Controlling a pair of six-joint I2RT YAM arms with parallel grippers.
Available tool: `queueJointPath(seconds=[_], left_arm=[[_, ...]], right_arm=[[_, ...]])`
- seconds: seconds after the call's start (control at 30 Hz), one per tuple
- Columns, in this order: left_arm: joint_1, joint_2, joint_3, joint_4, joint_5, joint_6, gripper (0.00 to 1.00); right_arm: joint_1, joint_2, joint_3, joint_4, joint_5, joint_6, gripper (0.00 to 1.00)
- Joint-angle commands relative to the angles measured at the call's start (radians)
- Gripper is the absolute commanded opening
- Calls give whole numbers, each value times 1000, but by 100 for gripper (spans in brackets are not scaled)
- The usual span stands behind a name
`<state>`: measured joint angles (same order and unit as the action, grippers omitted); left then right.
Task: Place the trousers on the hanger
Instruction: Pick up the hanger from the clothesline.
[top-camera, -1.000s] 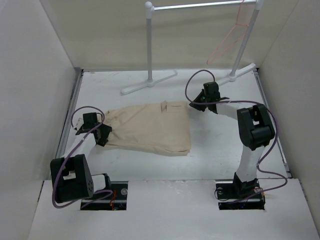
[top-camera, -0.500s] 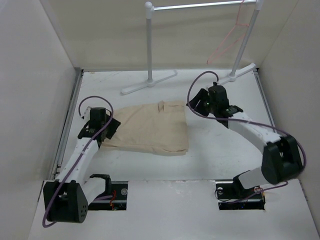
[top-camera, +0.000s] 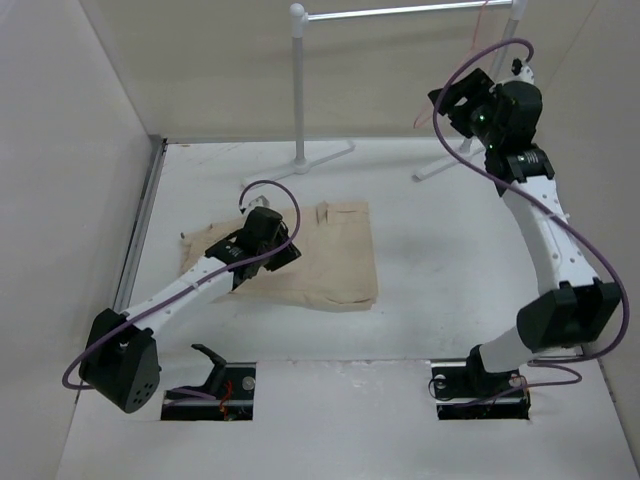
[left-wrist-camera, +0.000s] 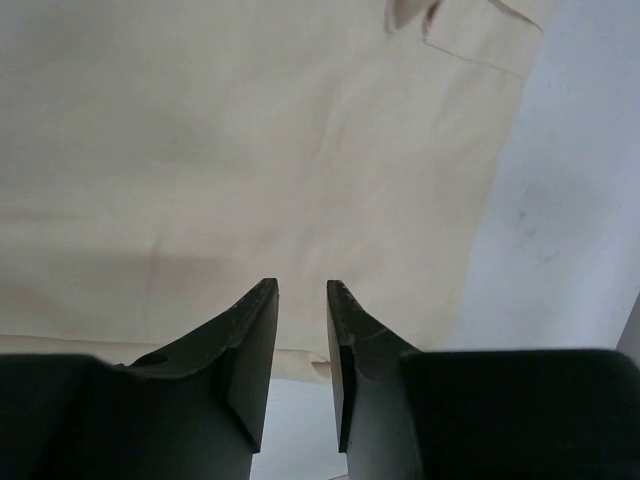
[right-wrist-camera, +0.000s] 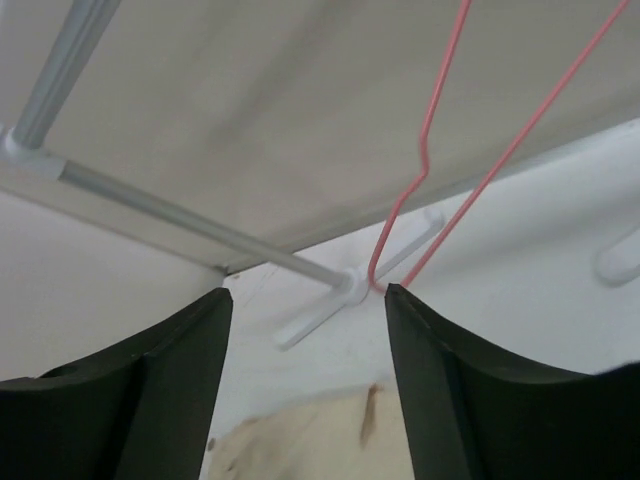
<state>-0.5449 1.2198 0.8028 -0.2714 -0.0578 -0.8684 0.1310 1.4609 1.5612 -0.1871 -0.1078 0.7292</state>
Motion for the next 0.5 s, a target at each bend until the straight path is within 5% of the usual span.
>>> queueJointPath(seconds=[0.0, 0.47], left_arm=[[-29, -11, 27, 46, 1, 46, 26], [-6, 10, -22, 69, 52, 45, 31]], right_arm=[[-43, 107, 144, -66, -26, -47, 72], [-78, 404, 413, -23, -184, -47, 57]])
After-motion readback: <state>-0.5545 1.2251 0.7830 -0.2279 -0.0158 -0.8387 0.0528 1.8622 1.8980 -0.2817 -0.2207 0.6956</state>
